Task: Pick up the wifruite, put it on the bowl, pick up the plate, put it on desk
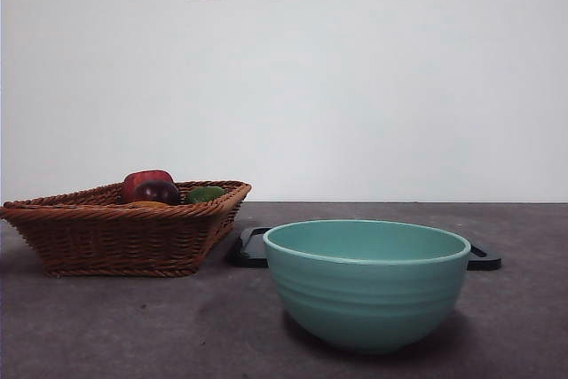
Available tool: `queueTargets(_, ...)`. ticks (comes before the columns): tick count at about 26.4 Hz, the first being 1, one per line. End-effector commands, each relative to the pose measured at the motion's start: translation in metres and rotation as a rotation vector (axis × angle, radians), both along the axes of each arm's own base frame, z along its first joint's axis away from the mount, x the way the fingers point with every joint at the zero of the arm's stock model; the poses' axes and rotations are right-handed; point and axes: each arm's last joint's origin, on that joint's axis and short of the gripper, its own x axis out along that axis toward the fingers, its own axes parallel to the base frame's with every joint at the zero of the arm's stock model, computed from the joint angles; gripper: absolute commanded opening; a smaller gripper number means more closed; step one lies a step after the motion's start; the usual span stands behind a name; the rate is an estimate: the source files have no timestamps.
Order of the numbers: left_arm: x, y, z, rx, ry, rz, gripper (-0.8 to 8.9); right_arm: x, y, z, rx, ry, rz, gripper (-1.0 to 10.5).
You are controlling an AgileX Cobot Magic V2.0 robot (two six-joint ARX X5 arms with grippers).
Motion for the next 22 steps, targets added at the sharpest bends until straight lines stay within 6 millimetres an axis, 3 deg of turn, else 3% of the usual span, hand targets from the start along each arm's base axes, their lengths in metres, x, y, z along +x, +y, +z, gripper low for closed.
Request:
queueTargets(1, -0.005, -0.003, 0.025, -0.003, -0.015, -0.077, 0.15, -0.002, 0.002, 0.022, 0.009, 0.020, 0.059, 0.1)
queueTargets(5, -0.009, -0.008, 0.046, 0.001, 0.000, -0.176, 0.15, -0.004, 0.006, 0.045, -0.052, 0.086, 0.165, 0.1)
queueTargets(11, -0.014, -0.015, 0.065, 0.028, 0.041, -0.332, 0.15, -0.010, 0.012, 0.065, -0.082, 0.112, 0.325, 0.1)
queueTargets(17, -0.014, -0.019, 0.070, 0.102, 0.139, -0.433, 0.15, -0.022, 0.017, 0.071, -0.152, 0.113, 0.457, 0.1)
queueTargets(22, -0.019, -0.021, 0.062, 0.099, 0.244, -0.557, 0.15, -0.034, 0.020, 0.072, -0.255, 0.126, 0.570, 0.1)
